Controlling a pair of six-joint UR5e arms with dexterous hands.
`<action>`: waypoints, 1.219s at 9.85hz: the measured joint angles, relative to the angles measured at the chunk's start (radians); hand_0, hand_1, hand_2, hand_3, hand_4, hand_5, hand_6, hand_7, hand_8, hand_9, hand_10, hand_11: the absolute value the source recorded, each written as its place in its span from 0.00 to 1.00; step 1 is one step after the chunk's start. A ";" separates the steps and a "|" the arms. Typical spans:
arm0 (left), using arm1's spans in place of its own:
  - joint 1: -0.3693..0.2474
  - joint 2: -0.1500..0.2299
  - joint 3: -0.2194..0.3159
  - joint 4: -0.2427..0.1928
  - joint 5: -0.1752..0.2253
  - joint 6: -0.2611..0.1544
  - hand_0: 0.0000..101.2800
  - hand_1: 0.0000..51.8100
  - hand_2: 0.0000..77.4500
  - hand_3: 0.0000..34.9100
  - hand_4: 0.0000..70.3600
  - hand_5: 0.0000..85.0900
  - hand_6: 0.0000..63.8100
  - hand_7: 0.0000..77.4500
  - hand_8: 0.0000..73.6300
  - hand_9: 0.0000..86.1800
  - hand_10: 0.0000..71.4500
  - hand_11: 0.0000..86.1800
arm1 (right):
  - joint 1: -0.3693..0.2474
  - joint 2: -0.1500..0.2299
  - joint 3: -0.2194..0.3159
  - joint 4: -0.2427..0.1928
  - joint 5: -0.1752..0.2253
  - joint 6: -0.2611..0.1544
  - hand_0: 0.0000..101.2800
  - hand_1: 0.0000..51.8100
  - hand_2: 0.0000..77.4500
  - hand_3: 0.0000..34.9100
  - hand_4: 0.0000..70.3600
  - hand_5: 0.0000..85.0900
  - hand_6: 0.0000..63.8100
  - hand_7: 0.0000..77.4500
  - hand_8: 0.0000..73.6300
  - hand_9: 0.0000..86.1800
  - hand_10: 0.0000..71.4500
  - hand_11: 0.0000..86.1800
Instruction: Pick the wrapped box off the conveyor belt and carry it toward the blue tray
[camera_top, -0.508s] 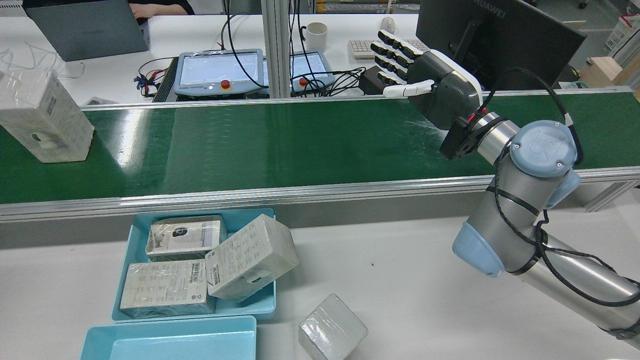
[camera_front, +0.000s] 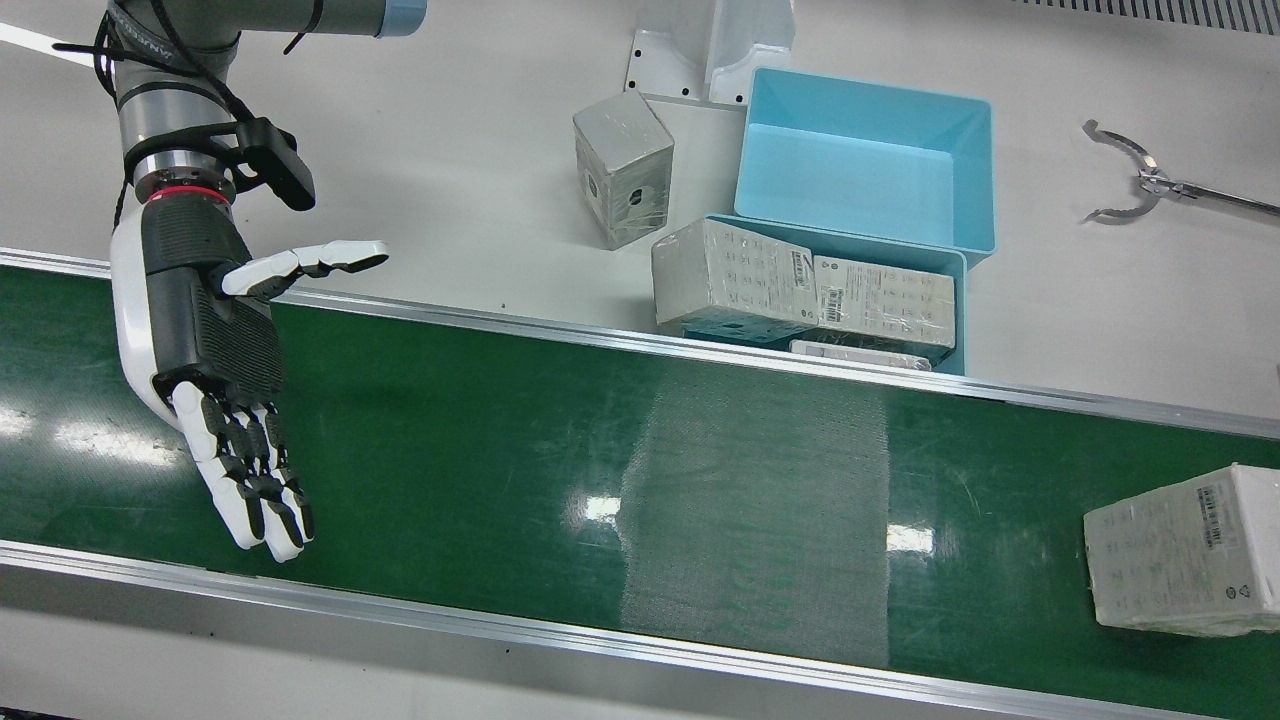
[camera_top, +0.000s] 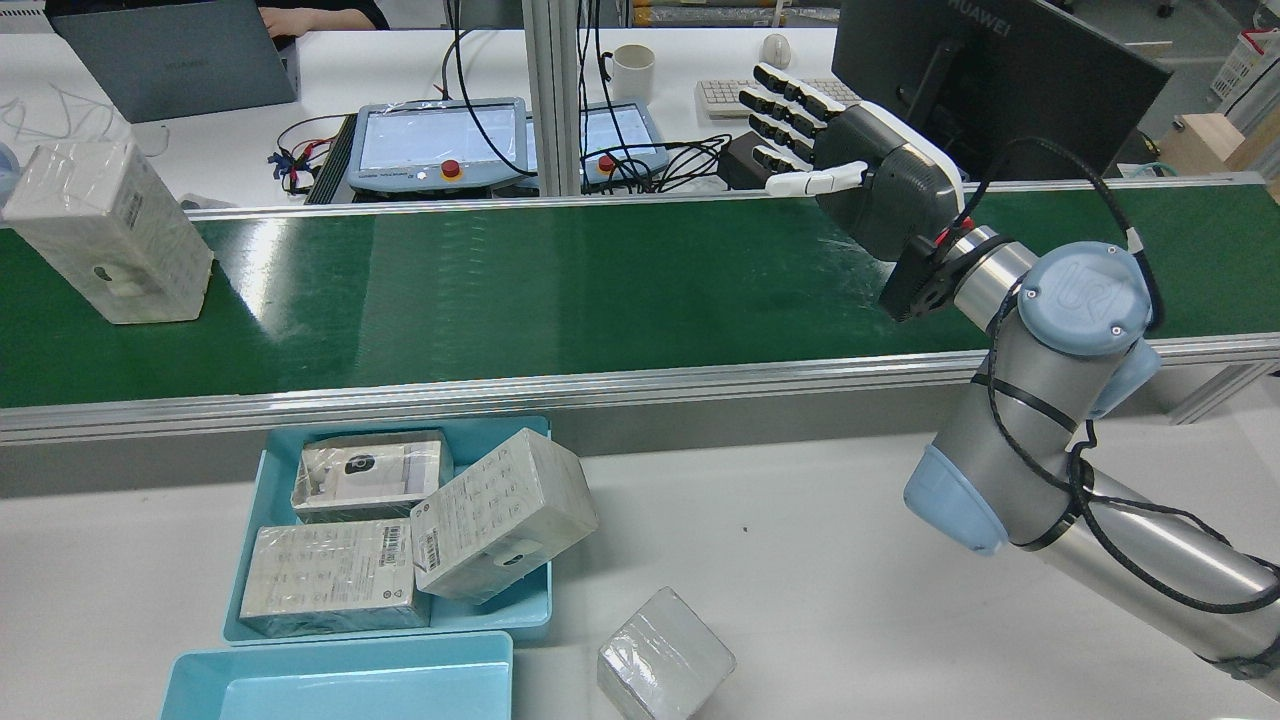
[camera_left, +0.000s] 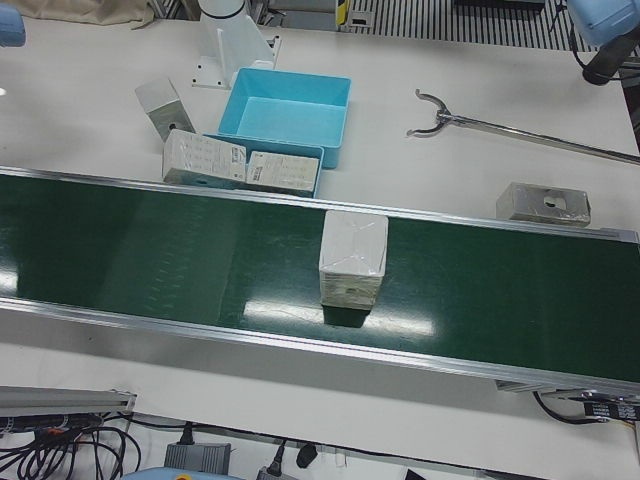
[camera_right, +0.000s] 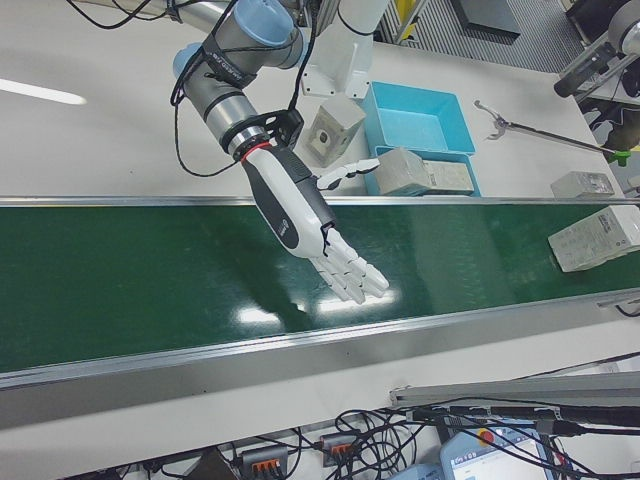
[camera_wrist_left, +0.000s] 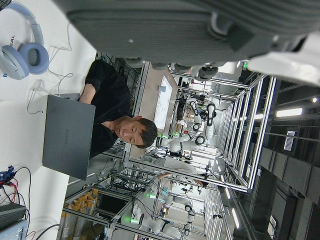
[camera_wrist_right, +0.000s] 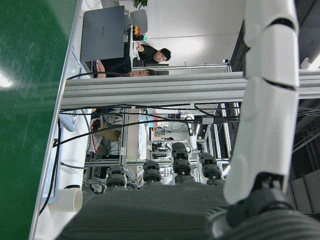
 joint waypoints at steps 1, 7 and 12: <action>0.000 0.000 0.000 0.000 0.000 0.000 0.00 0.00 0.01 0.00 0.00 0.01 0.00 0.00 0.00 0.00 0.01 0.00 | 0.000 0.001 0.000 0.000 0.000 0.000 0.46 0.23 0.15 0.37 0.07 0.06 0.01 0.13 0.06 0.09 0.05 0.09; 0.000 0.000 0.000 0.000 0.000 0.000 0.00 0.00 0.01 0.00 0.00 0.01 0.00 0.00 0.00 0.00 0.00 0.00 | -0.003 0.001 0.001 0.001 0.001 0.001 0.46 0.23 0.17 0.35 0.07 0.07 0.01 0.13 0.04 0.09 0.05 0.09; 0.000 0.000 0.000 0.000 0.000 0.000 0.00 0.00 0.01 0.00 0.00 0.01 0.00 0.01 0.00 0.00 0.00 0.00 | -0.009 0.043 -0.043 0.001 0.001 -0.001 0.46 0.23 0.17 0.34 0.09 0.07 0.01 0.14 0.04 0.09 0.05 0.09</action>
